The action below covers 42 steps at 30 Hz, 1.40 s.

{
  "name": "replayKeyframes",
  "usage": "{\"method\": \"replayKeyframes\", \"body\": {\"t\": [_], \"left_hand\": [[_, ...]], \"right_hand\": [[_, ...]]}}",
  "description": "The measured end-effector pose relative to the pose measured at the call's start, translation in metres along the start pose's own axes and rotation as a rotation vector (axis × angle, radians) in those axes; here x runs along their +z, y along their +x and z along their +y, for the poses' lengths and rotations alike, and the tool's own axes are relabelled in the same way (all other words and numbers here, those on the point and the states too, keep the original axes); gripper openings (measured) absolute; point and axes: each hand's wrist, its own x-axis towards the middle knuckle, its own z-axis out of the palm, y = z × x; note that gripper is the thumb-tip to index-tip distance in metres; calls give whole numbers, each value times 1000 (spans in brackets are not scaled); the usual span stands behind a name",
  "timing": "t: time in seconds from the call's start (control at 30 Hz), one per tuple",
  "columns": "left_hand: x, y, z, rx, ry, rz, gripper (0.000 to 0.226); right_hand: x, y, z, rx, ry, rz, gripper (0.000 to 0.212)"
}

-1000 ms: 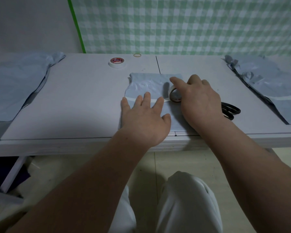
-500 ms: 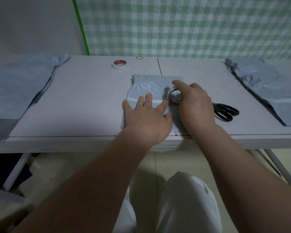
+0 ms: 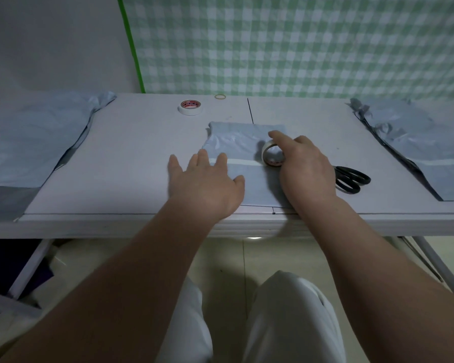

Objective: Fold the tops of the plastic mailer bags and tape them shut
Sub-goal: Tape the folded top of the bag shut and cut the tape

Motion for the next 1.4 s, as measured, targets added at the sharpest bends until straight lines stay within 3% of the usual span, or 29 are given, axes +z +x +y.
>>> {"method": "replayKeyframes", "body": {"t": [0.17, 0.33, 0.5, 0.6, 0.7, 0.77, 1.13, 1.4], "left_hand": [[-5, 2, 19, 130, -64, 124, 59], [-12, 12, -1, 212, -139, 52, 29], [-8, 7, -15, 123, -102, -12, 47], [-5, 5, -10, 38, -11, 54, 56], [-5, 4, 12, 225, -39, 173, 52], [-5, 5, 30, 348, -121, 134, 54], [3, 1, 37, 308, -145, -13, 66], [1, -1, 38, 295, -129, -37, 66]], "right_hand": [[4, -2, 4, 16, 52, 22, 54], [8, 0, 7, 44, 99, 28, 58], [9, 0, 9, 60, 139, 34, 59], [9, 1, 9, 61, 139, 28, 59], [9, 1, 8, 51, 123, 21, 59], [8, 1, 8, 54, 133, 23, 58], [5, 8, 18, 2, 174, 16, 58], [-11, 5, 33, -67, -25, 9, 61]]}}
